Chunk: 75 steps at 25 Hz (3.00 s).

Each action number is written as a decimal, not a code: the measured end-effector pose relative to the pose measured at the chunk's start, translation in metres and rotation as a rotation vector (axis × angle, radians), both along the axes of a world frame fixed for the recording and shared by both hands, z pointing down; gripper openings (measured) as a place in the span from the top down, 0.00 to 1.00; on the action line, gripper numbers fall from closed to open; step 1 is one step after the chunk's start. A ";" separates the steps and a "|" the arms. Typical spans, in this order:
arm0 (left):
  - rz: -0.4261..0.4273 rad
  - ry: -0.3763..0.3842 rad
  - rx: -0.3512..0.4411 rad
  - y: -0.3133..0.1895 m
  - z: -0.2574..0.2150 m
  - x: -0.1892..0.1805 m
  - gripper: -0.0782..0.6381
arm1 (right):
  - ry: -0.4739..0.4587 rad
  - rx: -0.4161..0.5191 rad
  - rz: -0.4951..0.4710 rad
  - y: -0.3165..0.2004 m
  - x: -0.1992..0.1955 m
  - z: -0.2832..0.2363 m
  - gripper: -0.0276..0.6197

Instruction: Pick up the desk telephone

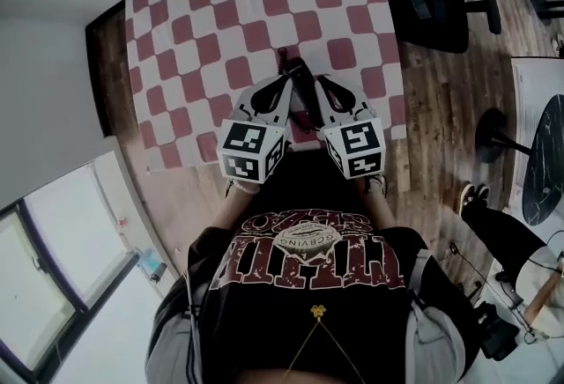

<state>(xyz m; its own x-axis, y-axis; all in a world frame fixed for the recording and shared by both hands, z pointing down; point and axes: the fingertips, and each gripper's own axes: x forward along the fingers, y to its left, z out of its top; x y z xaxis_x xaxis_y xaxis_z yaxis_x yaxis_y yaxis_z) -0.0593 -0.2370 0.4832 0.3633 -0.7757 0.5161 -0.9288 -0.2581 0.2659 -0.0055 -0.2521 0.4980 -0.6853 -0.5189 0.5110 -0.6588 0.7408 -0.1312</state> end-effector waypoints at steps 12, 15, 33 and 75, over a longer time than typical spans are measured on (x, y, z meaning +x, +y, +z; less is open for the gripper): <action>0.140 0.000 -0.035 0.013 0.011 -0.006 0.88 | 0.052 -0.037 0.061 0.011 -0.020 0.024 0.92; 0.165 -0.016 -0.038 0.017 0.011 -0.009 0.88 | 0.076 -0.045 0.064 0.013 -0.022 0.031 0.92; 0.177 0.016 -0.043 0.019 0.016 -0.030 0.88 | 0.212 -0.109 0.066 0.017 -0.027 0.075 0.92; 0.131 0.052 -0.087 0.010 0.032 -0.052 0.88 | 0.388 -0.365 -0.072 0.016 -0.029 0.150 0.49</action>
